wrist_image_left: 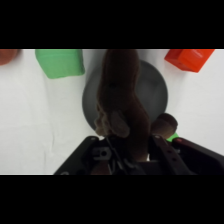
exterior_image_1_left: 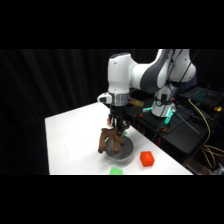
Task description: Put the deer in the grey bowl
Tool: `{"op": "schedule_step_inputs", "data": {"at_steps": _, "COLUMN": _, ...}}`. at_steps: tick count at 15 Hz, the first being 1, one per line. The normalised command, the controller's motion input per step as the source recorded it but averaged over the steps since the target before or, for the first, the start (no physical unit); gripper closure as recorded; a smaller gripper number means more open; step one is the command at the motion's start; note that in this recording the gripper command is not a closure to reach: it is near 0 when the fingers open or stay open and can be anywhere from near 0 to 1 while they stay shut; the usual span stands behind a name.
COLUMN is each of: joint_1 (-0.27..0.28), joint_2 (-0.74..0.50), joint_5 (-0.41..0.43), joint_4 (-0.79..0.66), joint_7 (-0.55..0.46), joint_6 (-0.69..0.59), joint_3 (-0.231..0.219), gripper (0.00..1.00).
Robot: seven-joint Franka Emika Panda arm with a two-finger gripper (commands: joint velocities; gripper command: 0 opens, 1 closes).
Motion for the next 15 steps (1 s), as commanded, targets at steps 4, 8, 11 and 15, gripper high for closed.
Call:
{"op": "schedule_step_inputs", "data": {"at_steps": 4, "joint_1": 0.045, "joint_2": 0.38, "joint_5": -0.172, "joint_4": 0.18, "joint_7": 0.08, "joint_6": 0.23, "joint_3": -0.059, "gripper": 0.76}}
{"op": "schedule_step_inputs", "data": {"at_steps": 8, "joint_1": 0.051, "joint_2": 0.12, "joint_5": -0.094, "joint_4": 0.23, "joint_7": 0.03, "joint_6": -0.10, "joint_3": -0.049, "gripper": 0.00}}
{"op": "schedule_step_inputs", "data": {"at_steps": 11, "joint_1": 0.032, "joint_2": -0.08, "joint_5": -0.086, "joint_4": 0.14, "joint_7": -0.01, "joint_6": -0.24, "joint_3": -0.047, "gripper": 0.00}}
{"op": "schedule_step_inputs", "data": {"at_steps": 15, "joint_1": 0.010, "joint_2": -0.12, "joint_5": -0.090, "joint_4": 0.11, "joint_7": -0.05, "joint_6": -0.31, "joint_3": -0.045, "gripper": 0.00}}
